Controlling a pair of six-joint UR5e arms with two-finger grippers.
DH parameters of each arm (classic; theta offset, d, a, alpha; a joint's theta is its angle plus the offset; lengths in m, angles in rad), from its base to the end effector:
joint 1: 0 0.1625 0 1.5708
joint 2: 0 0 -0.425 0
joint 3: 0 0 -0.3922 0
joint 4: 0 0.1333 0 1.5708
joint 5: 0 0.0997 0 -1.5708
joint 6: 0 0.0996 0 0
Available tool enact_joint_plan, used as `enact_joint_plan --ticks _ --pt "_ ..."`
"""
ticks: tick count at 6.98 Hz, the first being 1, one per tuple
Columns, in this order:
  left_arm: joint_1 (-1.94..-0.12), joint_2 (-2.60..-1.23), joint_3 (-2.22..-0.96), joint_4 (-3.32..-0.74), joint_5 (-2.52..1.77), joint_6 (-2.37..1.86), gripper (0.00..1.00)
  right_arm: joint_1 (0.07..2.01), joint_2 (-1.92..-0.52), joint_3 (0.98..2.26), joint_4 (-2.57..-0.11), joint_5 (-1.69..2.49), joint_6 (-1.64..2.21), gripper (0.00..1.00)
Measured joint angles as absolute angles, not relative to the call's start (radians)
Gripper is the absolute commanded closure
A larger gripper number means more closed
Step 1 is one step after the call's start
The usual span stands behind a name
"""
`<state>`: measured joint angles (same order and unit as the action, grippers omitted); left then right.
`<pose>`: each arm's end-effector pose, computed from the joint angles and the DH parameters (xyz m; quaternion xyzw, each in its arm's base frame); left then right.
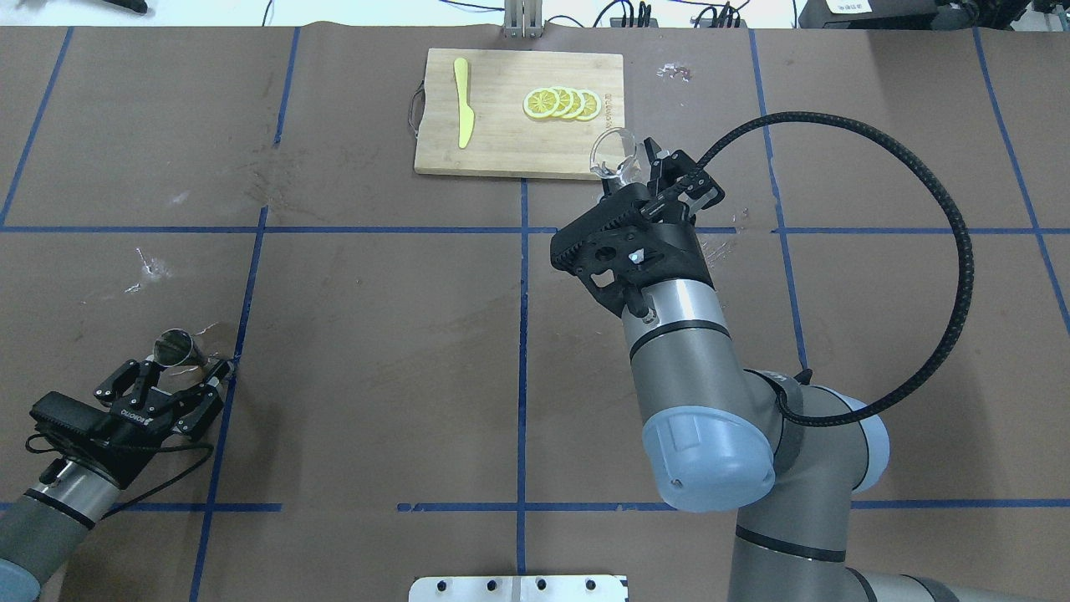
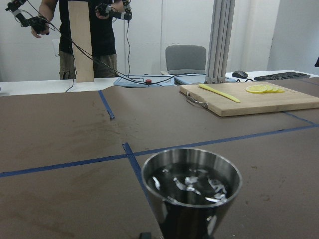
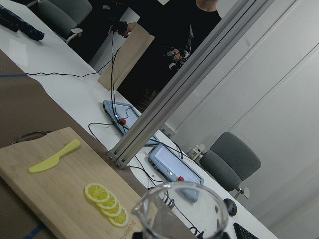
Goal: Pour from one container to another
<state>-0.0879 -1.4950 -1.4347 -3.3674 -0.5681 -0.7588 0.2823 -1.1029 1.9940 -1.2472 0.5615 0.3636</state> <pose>0.3828 -0.2518 0.5683 0.5754 0.4155 -0.1019 0.6970 -0.4414 -0.3546 0.1618 0.6305 -0.0982 -0.0737 0.7664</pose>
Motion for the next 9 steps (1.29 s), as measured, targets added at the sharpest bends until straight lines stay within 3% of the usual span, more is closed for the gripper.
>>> enact_joint_plan --ticks 7,9 --pt "-0.117 -1.427 -1.667 -3.407 -0.535 -0.594 0.00 0.282 -1.101 1.996 -1.247 0.561 0.364 1.00" --pt "-0.212 -1.425 -1.703 -3.424 -0.643 -0.530 0.00 0.282 -1.100 1.996 -1.247 0.561 0.364 1.00"
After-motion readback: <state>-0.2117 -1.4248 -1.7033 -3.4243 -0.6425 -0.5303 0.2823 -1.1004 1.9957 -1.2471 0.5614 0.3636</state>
